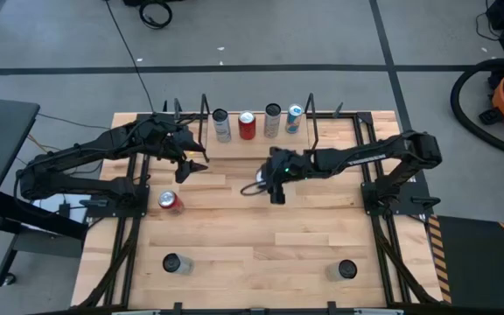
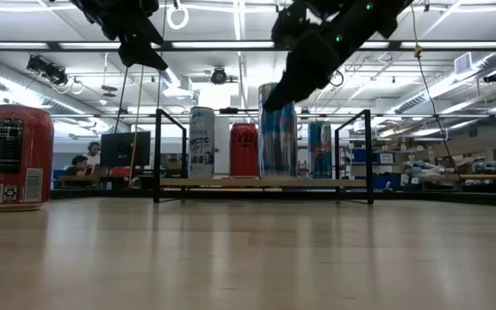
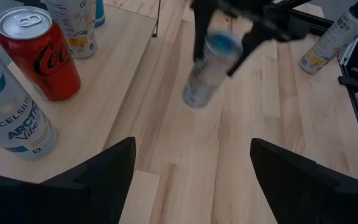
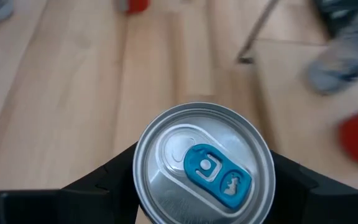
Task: Place canned beverage on shelf
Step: Put the blue soda can aligned with the other blue soda can on the shelf
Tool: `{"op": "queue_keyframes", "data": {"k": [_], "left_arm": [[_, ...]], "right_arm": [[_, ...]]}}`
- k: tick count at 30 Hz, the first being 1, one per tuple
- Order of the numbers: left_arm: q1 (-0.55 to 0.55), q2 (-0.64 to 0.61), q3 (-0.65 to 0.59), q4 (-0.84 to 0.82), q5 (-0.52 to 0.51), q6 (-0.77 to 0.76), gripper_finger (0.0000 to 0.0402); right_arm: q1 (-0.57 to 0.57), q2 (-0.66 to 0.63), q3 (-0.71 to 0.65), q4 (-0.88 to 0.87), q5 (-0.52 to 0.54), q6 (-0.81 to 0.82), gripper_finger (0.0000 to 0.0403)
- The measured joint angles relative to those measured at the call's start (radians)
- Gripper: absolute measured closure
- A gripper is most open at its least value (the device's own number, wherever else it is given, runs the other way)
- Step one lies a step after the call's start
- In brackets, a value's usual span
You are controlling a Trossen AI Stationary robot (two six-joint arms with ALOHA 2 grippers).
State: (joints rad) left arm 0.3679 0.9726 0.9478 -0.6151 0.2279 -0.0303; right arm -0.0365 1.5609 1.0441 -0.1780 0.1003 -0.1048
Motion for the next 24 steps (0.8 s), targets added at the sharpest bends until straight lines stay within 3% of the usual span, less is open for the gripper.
{"op": "queue_keyframes", "data": {"k": [14, 19, 24], "left_arm": [[0.0, 0.0, 0.0, 0.021, 0.0, 0.025, 0.0083], [0.0, 0.0, 0.0, 0.023, 0.0, 0.027, 0.0083], [0.0, 0.0, 0.0, 0.022, 0.0, 0.026, 0.0083]], "right_arm": [[-0.112, -0.408, 0.004, -0.147, 0.279, 0.017, 0.0154], [-0.186, -0.456, 0.004, -0.199, 0.322, 0.115, 0.0153], [-0.251, -0.423, 0.003, -0.284, 0.338, 0.254, 0.0153]]}}
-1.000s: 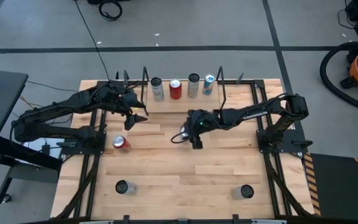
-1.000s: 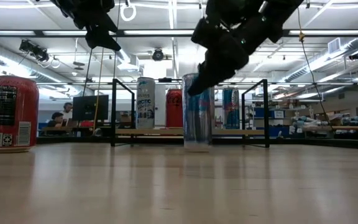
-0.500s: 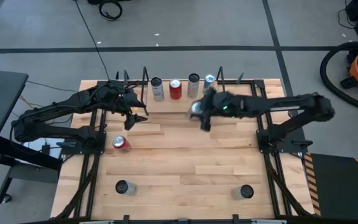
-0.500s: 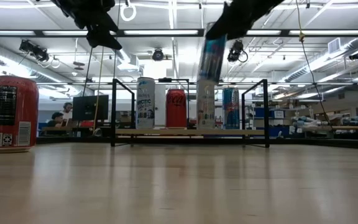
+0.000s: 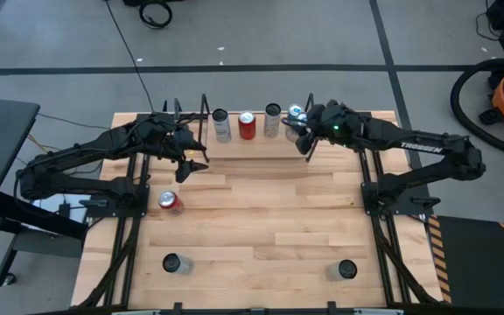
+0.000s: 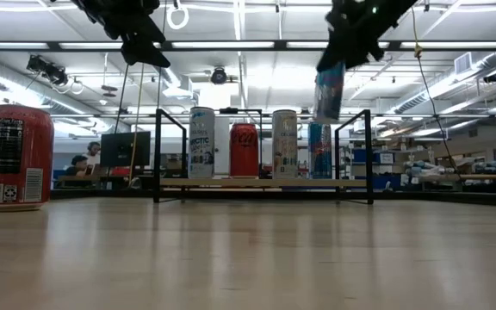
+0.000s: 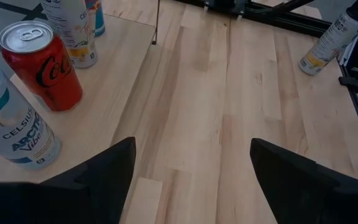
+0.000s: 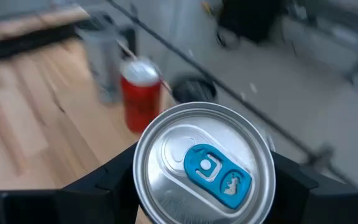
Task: Place canned beverage on shelf
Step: Put the blue soda can aligned with the other blue soda can on the shelf
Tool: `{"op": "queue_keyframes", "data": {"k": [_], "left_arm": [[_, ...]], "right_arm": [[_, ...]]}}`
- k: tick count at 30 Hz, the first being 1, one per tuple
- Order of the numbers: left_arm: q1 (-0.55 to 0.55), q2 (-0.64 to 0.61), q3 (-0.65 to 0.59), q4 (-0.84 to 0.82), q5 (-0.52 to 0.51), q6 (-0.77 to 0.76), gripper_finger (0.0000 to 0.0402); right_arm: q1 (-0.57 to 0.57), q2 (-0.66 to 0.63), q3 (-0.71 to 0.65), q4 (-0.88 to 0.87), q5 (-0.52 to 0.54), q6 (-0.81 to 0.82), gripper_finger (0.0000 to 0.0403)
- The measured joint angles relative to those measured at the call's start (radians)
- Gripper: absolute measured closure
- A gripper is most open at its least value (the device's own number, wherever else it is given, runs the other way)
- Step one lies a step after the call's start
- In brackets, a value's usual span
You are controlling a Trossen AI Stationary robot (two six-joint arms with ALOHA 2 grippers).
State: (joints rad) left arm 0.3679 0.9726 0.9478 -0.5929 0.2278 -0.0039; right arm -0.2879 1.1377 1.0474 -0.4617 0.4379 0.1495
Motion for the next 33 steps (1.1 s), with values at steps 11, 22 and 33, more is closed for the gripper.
{"op": "queue_keyframes", "data": {"k": [11, 22, 33], "left_arm": [[0.0, 0.0, 0.0, -0.001, 0.0, 0.001, 0.0083], [0.0, 0.0, 0.0, -0.002, 0.001, 0.015, 0.0083], [0.0, 0.0, 0.0, -0.002, 0.001, 0.016, 0.0083]], "right_arm": [[-0.011, 0.091, -0.102, 0.019, -0.003, 0.093, 0.0153], [-0.023, 0.104, -0.227, 0.164, -0.016, 0.107, 0.0153], [-0.037, 0.104, -0.248, 0.209, -0.061, 0.086, 0.0153]]}}
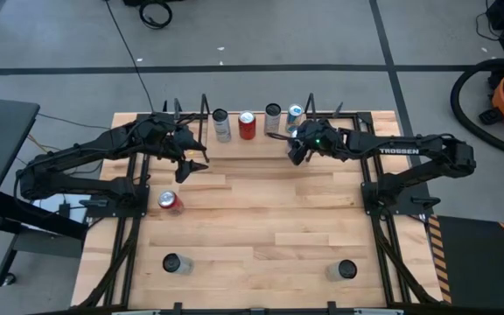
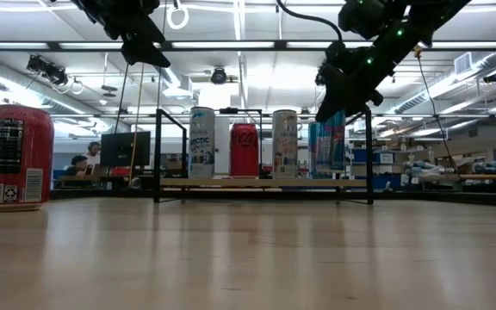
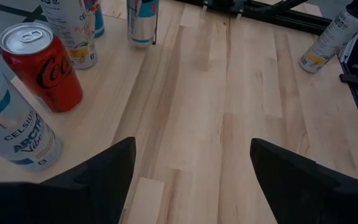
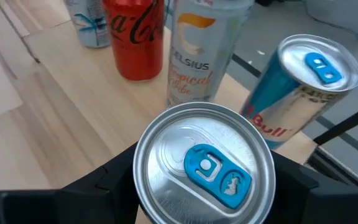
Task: Place canned beverage on shelf
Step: Put the blue soda can aligned with the other blue soda can on the shelf
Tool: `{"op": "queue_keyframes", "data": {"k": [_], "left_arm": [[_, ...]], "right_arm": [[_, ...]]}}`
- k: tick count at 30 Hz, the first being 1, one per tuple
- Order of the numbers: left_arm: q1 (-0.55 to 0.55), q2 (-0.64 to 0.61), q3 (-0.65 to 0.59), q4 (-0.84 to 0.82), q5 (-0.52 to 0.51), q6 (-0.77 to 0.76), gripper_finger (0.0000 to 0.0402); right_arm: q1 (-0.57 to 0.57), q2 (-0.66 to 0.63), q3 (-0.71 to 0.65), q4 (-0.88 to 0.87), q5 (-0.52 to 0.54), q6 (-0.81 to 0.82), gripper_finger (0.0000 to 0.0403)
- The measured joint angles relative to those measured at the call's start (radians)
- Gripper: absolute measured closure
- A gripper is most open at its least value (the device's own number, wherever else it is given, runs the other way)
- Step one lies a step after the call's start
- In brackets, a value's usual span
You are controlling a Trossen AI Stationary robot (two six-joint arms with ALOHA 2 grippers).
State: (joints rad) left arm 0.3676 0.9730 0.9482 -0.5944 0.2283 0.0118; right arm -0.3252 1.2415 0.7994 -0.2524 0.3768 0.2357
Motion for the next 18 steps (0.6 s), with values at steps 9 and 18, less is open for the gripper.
{"op": "queue_keyframes", "data": {"k": [9, 18], "left_arm": [[0.0, 0.0, 0.0, 0.0, 0.0, 0.0, 0.0083], [0.0, 0.0, 0.0, 0.001, 0.0, 0.001, 0.0083]], "right_arm": [[0.001, 0.0, -0.001, -0.004, -0.009, -0.025, 0.0152], [-0.005, 0.033, 0.0, 0.014, 0.0, -0.021, 0.0144]]}}
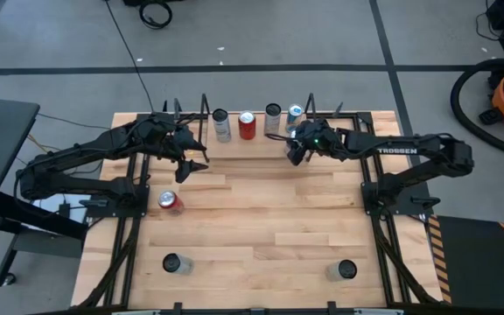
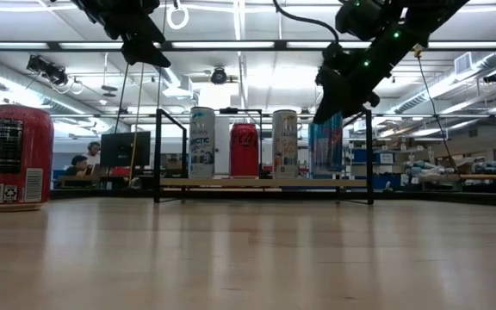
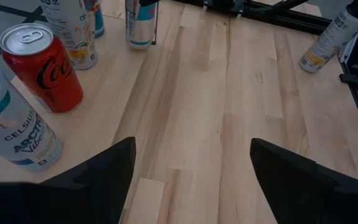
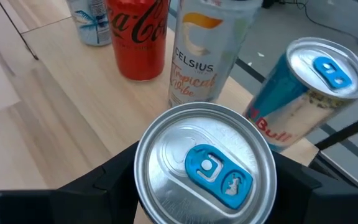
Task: Place canned beverage on shelf
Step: Put the blue soda can aligned with the other blue soda can on the shelf
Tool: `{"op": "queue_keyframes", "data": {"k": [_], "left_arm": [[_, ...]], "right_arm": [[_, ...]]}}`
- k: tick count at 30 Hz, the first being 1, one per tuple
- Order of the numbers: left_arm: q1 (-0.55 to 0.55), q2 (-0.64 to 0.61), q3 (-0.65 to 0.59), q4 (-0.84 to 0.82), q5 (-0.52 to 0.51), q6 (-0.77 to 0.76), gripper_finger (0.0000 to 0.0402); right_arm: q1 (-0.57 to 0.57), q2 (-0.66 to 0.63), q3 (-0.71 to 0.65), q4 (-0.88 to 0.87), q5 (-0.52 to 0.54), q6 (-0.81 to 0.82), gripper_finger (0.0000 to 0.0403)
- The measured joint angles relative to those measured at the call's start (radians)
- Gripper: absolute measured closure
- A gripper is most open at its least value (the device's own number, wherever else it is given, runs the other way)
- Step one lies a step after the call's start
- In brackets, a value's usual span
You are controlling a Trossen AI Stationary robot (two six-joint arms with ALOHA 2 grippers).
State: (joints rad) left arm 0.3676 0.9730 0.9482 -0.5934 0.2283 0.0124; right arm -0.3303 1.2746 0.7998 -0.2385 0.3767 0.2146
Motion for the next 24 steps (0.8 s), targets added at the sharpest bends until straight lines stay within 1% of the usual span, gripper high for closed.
{"op": "queue_keyframes", "data": {"k": [7, 9, 16, 24], "left_arm": [[0.0, 0.0, 0.0, 0.0, 0.0, 0.0, 0.0083], [0.0, 0.0, 0.0, 0.0, 0.0, 0.0, 0.0083], [0.0, 0.0, 0.0, 0.0, 0.0, 0.0, 0.0083], [0.0, 0.0, 0.0, 0.0, 0.0, -0.001, 0.0083]], "right_arm": [[0.0, 0.03, -0.001, 0.03, 0.009, -0.033, 0.0143], [0.0, 0.025, -0.002, 0.029, 0.022, -0.037, 0.0143], [-0.002, -0.018, -0.007, 0.006, 0.015, -0.057, 0.0143], [-0.015, -0.022, -0.008, 0.016, 0.015, -0.075, 0.0141]]}}
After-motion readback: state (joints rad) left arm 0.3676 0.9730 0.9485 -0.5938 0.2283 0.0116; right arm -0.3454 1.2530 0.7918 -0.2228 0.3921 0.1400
